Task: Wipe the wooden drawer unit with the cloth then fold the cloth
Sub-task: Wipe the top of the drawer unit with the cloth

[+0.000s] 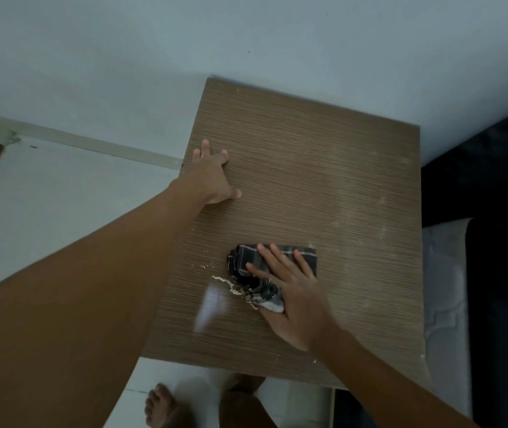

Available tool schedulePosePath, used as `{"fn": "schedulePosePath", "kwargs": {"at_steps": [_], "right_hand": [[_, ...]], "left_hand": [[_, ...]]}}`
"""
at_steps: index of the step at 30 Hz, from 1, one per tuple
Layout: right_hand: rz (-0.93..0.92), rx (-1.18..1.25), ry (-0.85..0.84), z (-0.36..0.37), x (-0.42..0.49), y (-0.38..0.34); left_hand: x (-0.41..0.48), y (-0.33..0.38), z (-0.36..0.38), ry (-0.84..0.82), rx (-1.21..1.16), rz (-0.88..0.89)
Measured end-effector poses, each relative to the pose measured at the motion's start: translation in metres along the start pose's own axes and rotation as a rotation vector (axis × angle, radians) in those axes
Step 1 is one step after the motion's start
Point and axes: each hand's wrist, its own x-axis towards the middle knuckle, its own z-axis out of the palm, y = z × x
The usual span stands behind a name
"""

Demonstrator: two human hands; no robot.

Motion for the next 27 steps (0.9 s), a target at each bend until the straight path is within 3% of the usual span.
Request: {"fn": "schedulePosePath", "kwargs": {"at_steps": [5, 8, 12, 20, 27], "right_hand": [[0.372, 0.686, 0.011, -0.066, 0.004, -0.019], [0.488, 0.779, 0.184, -0.118, 0.009, -0.010], [0.613, 0.798, 0.268, -0.172, 0.016, 0.021], [0.438, 0.102, 0.259, -0.242, 0.088, 0.095], [0.244, -0.491, 0.255, -0.221, 0.162, 0.160]], "left_hand": [[-0.011, 0.004, 0.017, -0.005, -0.013, 0.033], [-0.014, 0.009, 0.020, -0.004, -0.008, 0.027], [-0.015, 0.017, 0.020, -0.016, -0.022, -0.007], [-0.006, 0.046, 0.026, -0.049, -0.007, -0.049], [0.003, 0.062, 0.026, -0.071, -0.016, -0.045]]}}
